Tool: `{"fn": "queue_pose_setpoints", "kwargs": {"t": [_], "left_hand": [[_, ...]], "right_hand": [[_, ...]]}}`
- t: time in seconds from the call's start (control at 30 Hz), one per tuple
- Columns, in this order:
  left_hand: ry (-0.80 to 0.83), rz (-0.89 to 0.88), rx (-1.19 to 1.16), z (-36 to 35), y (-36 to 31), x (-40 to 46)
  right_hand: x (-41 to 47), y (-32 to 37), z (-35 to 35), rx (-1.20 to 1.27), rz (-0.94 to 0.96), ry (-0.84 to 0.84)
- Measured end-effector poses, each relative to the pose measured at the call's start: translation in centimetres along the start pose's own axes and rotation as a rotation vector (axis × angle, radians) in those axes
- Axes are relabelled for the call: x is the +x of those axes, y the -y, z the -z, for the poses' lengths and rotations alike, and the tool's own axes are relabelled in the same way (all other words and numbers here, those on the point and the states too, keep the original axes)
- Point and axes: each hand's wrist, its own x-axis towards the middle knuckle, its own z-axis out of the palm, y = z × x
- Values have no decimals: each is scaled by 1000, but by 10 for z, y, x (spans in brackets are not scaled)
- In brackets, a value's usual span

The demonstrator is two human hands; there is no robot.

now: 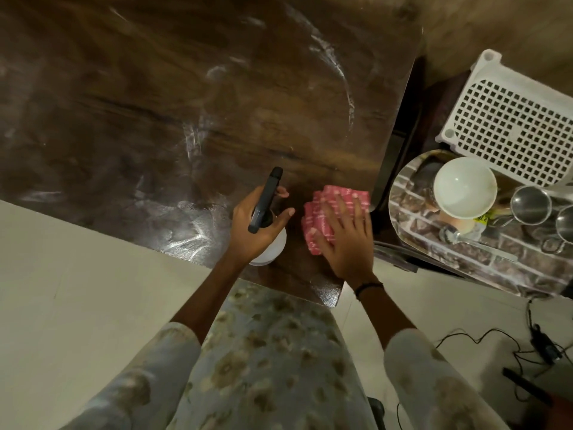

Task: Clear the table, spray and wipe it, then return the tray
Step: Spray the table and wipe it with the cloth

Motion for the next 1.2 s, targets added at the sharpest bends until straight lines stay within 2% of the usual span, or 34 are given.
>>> {"fn": "queue_pose_setpoints", "kwargs": {"t": [0.17, 0.27, 0.4, 0.47, 0.57, 0.63, 0.83, 0.97, 1.2], "left_hand": [[26, -8, 1, 1, 7, -1], [-3, 8, 19, 0, 5, 1], [26, 97, 17, -6, 2, 9], [47, 150, 44, -11, -2, 16], [62, 144, 145, -21, -12, 31], [110, 161, 199, -30, -20, 44], [336, 212, 297, -64, -19, 77], [363, 293, 396, -82, -20, 88], [374, 432, 399, -92, -15, 97]], "right_hand": [[58, -4, 14, -23, -157, -49], [78, 14, 15, -33, -134, -10], [45, 15, 6, -11, 52, 39], [28, 4, 4, 8, 8, 17], [29, 2, 6, 27, -203, -49], [35, 5, 7, 36, -270, -71], [35, 2, 3, 61, -260, -73], [35, 2, 3, 82, -251, -75], [34, 3, 1, 120, -259, -115]]}}
